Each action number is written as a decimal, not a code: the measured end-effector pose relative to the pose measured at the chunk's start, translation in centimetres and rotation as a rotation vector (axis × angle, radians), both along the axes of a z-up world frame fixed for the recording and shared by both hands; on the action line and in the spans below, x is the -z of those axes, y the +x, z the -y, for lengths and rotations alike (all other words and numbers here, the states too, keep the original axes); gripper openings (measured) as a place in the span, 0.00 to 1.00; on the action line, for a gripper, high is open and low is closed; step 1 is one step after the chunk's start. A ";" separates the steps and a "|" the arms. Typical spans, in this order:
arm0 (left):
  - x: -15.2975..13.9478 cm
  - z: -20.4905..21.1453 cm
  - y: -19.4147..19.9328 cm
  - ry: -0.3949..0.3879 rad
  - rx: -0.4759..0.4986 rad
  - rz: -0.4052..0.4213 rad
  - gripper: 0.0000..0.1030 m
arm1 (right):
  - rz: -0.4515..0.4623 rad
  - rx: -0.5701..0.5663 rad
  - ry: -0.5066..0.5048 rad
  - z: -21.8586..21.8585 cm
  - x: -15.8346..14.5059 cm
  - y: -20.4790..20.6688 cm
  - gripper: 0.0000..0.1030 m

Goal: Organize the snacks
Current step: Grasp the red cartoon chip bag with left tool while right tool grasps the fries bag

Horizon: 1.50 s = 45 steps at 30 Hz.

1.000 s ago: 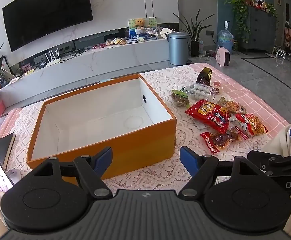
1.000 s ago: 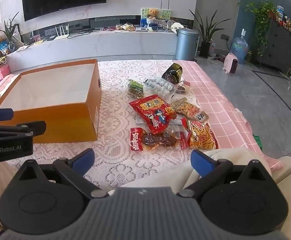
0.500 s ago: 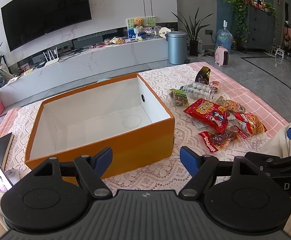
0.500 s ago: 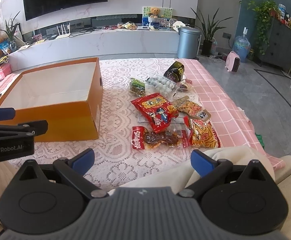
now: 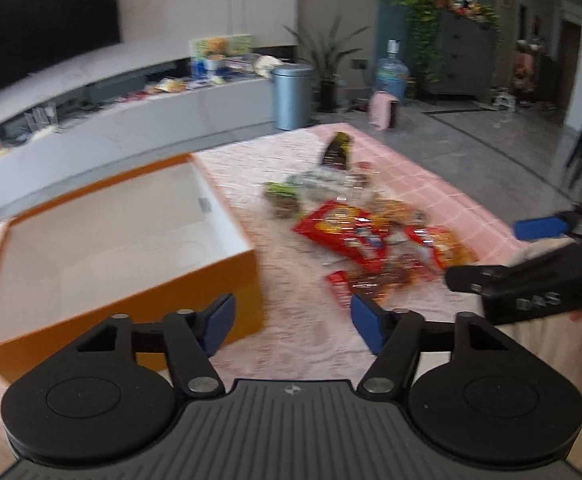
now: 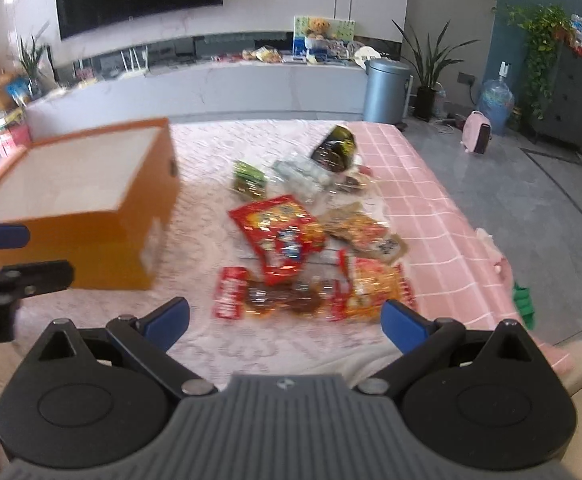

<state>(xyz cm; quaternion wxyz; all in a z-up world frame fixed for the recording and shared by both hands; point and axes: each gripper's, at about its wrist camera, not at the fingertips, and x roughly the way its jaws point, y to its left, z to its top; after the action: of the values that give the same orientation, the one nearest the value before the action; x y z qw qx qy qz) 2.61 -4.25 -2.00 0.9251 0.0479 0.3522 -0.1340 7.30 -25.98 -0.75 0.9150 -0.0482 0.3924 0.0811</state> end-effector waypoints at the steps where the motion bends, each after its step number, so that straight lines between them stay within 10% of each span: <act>1: 0.3 0.5 0.5 -0.009 0.023 -0.012 0.59 | -0.003 -0.006 -0.023 0.4 0.2 0.6 0.96; 9: 2.7 4.2 4.1 -0.037 0.186 -0.051 0.60 | -0.143 0.019 -0.085 4.4 2.5 5.9 0.88; 27: 7.3 7.1 15.2 -0.181 -0.015 -0.299 0.76 | -0.428 0.130 0.021 7.2 9.0 15.1 0.80; 40: 10.3 8.1 17.5 -0.207 -0.110 -0.311 0.79 | -0.418 0.102 -0.054 6.0 10.4 15.8 0.66; 45: 9.9 8.2 17.1 -0.188 -0.103 -0.275 0.61 | -0.415 0.104 -0.037 6.2 10.3 15.8 0.62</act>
<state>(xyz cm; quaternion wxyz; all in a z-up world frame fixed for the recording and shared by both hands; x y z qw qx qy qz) 19.69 -12.43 -11.87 0.8742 -0.0757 0.4633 -0.1240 23.07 -32.21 -11.03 0.8165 -0.0268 0.5756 0.0351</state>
